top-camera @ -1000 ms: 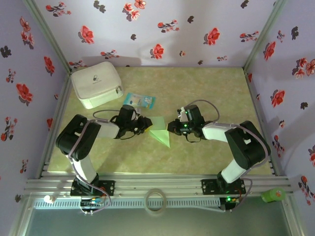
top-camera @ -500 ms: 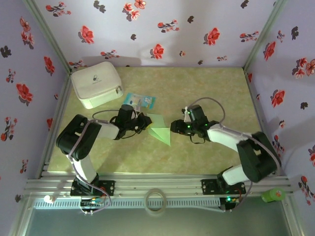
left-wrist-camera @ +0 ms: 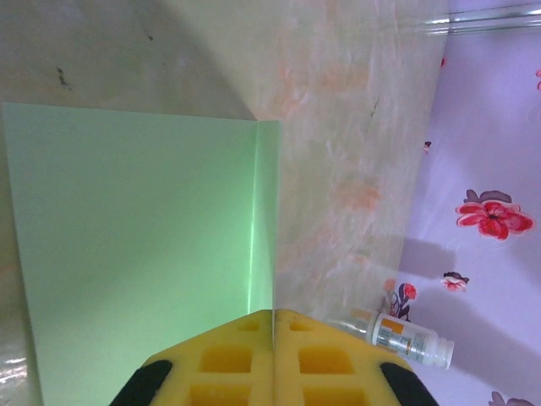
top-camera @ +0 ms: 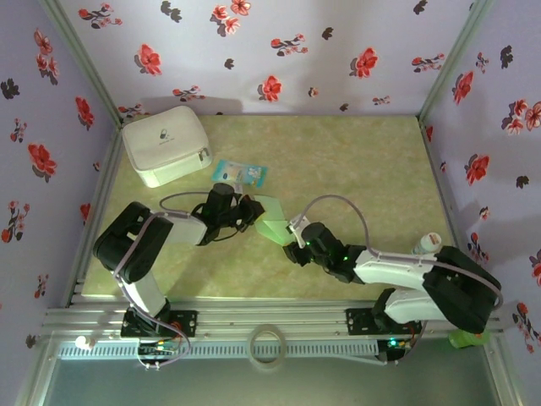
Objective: Fold a paper plane with a square sheet of paper (pick it up from the middle)
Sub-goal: Fourth fold the wing at the center of the table.
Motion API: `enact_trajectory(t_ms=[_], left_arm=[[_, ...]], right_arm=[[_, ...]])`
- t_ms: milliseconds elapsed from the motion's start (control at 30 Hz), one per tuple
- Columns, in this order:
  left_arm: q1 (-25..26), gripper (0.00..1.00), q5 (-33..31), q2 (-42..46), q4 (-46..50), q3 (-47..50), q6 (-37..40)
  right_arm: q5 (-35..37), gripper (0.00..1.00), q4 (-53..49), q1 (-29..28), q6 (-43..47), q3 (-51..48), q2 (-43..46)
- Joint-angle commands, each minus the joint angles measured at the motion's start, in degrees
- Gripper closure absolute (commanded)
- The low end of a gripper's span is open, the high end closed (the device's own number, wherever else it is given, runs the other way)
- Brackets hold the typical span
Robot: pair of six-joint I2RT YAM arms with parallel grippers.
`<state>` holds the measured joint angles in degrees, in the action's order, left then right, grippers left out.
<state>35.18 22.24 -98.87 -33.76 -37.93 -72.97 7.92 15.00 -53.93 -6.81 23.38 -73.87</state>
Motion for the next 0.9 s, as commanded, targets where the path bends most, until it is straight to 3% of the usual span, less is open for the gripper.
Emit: enact_trajectory(t_ms=[0, 100, 300, 533, 867], left_arm=[[0.4, 0.90, -1.5, 1.6, 1.7, -1.4, 0.4], [0.4, 0.83, -1.1, 1.8, 2.1, -1.8, 1.0], [0.4, 0.80, -0.1, 2.0, 3.4, -2.9, 2.2], [0.5, 0.83, 1.7, 1.5, 3.0, -3.9, 2.3], [0.3, 0.84, 2.2, 1.3, 3.6, -4.6, 2.5]], right_arm=[[6.3, 0.56, 6.5, -1.2, 6.0, 2.6, -3.9], [7.4, 0.55, 8.2, -1.8, 6.9, 4.0, -7.6], [7.7, 0.55, 8.9, -3.3, 7.5, 5.6, -12.4], [14.0, 0.55, 9.6, -4.3, 6.6, 5.4, -15.8], [13.6, 0.69, 11.0, -4.3, 4.3, 4.7, -15.7]])
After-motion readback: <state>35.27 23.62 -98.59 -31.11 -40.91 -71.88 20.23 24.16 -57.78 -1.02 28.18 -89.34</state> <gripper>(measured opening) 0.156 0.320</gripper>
